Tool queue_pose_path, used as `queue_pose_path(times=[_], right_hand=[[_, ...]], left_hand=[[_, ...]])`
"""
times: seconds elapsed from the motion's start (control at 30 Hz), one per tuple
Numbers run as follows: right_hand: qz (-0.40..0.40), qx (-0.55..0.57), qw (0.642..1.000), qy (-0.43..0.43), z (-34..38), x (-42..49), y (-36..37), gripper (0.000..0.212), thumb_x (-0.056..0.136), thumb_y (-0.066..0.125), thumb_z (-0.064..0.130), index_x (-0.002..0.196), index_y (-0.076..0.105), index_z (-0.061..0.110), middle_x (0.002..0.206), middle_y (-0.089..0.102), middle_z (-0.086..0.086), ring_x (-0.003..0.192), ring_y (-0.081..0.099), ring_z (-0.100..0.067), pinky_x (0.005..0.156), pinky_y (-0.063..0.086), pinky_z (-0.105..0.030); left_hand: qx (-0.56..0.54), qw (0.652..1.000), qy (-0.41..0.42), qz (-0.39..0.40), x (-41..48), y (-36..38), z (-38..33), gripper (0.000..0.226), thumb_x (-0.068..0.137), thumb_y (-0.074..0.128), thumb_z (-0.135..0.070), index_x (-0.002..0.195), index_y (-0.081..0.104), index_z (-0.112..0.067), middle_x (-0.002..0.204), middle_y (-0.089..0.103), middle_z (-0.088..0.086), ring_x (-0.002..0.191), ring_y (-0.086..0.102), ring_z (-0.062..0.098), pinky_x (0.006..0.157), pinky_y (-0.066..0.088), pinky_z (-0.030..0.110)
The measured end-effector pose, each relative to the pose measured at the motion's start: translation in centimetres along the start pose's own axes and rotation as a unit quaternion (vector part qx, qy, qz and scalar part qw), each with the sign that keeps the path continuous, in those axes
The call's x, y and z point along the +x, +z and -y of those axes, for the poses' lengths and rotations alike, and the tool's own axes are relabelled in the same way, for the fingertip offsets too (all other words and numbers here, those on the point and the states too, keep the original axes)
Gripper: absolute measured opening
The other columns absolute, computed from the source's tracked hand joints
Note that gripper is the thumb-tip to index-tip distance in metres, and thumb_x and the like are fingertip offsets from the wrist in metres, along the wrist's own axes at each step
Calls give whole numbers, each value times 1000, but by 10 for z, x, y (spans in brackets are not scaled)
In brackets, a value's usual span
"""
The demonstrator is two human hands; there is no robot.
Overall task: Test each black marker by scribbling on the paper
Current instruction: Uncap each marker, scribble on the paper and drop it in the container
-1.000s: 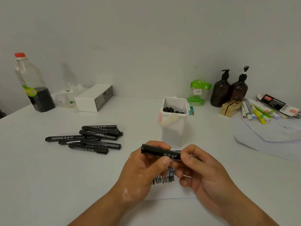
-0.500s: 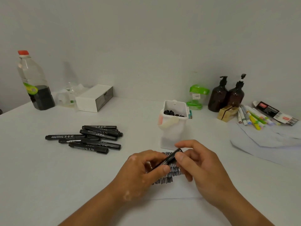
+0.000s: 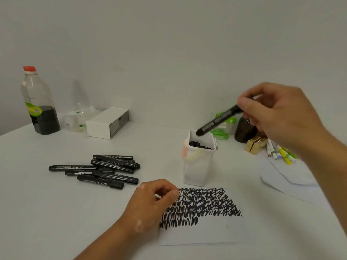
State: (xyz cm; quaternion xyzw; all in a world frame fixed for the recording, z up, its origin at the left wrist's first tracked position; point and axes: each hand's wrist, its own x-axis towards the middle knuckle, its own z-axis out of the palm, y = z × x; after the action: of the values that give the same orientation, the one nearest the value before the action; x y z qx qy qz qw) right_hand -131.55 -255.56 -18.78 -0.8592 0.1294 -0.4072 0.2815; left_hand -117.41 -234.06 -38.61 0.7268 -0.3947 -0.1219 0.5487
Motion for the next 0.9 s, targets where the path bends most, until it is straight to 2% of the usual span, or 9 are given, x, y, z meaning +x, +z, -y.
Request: queue_pose_path(times=[0.13, 0.2, 0.27, 0.43, 0.53, 0.63, 0.73, 0.83, 0.9], right_hand=[[28, -125, 992, -4, 9, 37, 14, 8, 90, 69, 42, 89, 72, 34, 76, 74, 9, 70, 68, -7, 64, 50, -26], [54, -180, 982, -4, 7, 46, 29, 8, 91, 69, 40, 91, 72, 33, 79, 71, 12, 70, 64, -4, 58, 43, -18], [76, -228, 971, -8, 1, 52, 46, 7, 90, 68, 38, 90, 72, 32, 78, 69, 10, 69, 62, -6, 54, 38, -16], [133, -303, 944, 6, -17, 59, 89, 7, 89, 65, 35, 85, 68, 30, 90, 70, 4, 76, 58, -15, 67, 45, -27], [166, -316, 934, 35, -25, 60, 108, 15, 89, 63, 31, 91, 74, 21, 99, 73, -2, 91, 63, -22, 77, 55, -34], [197, -310, 927, 75, -31, 59, 121, 24, 91, 58, 27, 97, 75, 12, 98, 75, -6, 94, 66, -27, 83, 59, -41], [228, -297, 921, 110, -38, 56, 131, 27, 92, 54, 26, 93, 72, 7, 90, 72, -10, 86, 66, -28, 75, 58, -38], [251, -306, 911, 115, -41, 51, 137, 27, 92, 50, 23, 71, 57, 8, 72, 60, -9, 72, 57, -29, 55, 42, -31], [270, -323, 901, 107, -42, 48, 139, 31, 93, 48, 19, 64, 47, 9, 66, 51, -7, 69, 51, -29, 51, 33, -31]], left_hand=[[10, 999, -17, -24, 3, -5, 4, 9, 89, 71, -30, 83, 74, -36, 80, 72, -9, 74, 63, 4, 67, 47, 13], [6, 999, -22, -33, 5, -7, 5, 9, 88, 72, -30, 81, 74, -35, 77, 71, -6, 70, 61, 3, 65, 46, 13], [2, 999, -25, -38, 5, -8, 5, 11, 88, 72, -28, 79, 74, -34, 73, 69, -8, 67, 58, 0, 63, 44, 11], [-1, 999, -29, -39, 6, -9, 4, 12, 88, 72, -26, 77, 75, -28, 71, 68, -7, 65, 57, -1, 62, 43, 10], [-1, 999, -29, -43, 7, -10, 4, 13, 88, 73, -26, 76, 74, -30, 72, 69, -6, 64, 57, -2, 61, 43, 9], [-2, 998, -30, -47, 8, -11, 5, 12, 88, 72, -26, 76, 75, -29, 71, 69, -7, 63, 57, -2, 61, 43, 9], [-2, 998, -32, -47, 10, -12, 5, 12, 88, 72, -26, 77, 75, -29, 66, 66, -13, 63, 56, -2, 61, 43, 10], [-5, 999, -29, -40, 10, -12, 5, 12, 88, 72, -26, 77, 75, -28, 64, 65, -15, 62, 56, -3, 61, 44, 10], [-5, 999, -27, -39, 10, -11, 5, 13, 88, 73, -25, 76, 75, -28, 63, 64, -16, 61, 55, -3, 59, 42, 9]])
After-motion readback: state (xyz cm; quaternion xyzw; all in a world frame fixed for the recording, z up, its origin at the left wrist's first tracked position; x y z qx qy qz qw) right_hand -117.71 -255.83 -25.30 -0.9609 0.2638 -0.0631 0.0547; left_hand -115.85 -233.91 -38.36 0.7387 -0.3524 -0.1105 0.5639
